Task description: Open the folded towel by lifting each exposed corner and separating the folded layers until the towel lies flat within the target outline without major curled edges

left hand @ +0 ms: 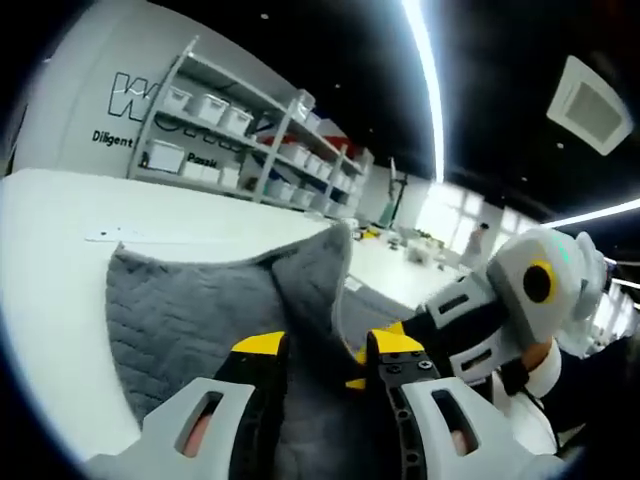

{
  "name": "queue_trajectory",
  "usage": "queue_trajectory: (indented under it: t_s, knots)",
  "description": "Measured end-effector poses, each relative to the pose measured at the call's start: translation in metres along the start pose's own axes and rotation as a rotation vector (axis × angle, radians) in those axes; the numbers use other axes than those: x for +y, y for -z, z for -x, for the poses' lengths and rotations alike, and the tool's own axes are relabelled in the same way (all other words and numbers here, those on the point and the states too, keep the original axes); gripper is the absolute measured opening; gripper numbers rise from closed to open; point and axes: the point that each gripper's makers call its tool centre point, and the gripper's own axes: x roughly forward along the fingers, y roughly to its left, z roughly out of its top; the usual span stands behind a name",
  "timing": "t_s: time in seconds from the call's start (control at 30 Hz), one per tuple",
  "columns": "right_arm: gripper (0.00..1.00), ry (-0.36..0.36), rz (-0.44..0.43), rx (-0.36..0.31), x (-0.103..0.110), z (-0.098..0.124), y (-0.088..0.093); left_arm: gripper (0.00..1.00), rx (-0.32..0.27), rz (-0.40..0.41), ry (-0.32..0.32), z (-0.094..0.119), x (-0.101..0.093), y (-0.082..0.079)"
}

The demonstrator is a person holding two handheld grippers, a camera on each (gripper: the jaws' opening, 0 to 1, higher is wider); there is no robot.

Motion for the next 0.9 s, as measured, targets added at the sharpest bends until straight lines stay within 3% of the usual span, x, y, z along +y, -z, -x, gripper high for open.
queue_trajectory:
  t_s: [0.17, 0.33, 0.47, 0.8, 0.9]
  knots:
    - [0.0, -0.007, 0.016, -0.015, 0.009, 0.002, -0.006, 0.31, -0.025, 0.019, -0.011, -0.001, 0.017, -0.014]
    - [0.0, -0.012, 0.039, -0.032, 0.013, 0.002, -0.014, 0.28, -0.011, 0.021, -0.016, 0.0, 0.011, -0.008]
    - [0.0, -0.01, 0.107, -0.037, 0.019, -0.001, -0.019, 0.11, 0.018, 0.021, 0.002, 0.003, 0.002, 0.0]
    - [0.0, 0.001, 0.153, -0.047, 0.022, 0.0, -0.024, 0.03, 0.01, 0.095, 0.016, 0.012, 0.005, -0.006]
    - [0.07, 0.008, 0.146, -0.051, 0.022, 0.001, -0.024, 0.03, -0.001, 0.098, 0.017, 0.016, 0.002, -0.008]
